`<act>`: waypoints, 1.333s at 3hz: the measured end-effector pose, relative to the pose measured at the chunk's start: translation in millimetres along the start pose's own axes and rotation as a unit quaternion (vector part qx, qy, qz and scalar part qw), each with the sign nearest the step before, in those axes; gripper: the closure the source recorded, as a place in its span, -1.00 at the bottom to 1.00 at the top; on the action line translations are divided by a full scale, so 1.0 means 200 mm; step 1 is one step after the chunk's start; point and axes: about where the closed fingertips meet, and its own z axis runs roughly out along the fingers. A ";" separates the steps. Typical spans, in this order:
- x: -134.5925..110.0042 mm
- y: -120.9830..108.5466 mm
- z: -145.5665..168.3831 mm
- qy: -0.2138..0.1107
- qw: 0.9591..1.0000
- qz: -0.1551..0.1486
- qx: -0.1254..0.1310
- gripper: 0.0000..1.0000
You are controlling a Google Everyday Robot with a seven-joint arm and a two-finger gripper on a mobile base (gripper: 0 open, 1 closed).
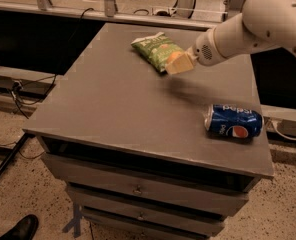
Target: Move orange near pepsi can
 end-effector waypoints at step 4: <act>0.39 0.01 -0.26 0.142 0.990 0.014 0.005 1.00</act>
Offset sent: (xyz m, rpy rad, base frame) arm -0.0684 -0.0690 -0.0234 -0.1593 0.1791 -0.0348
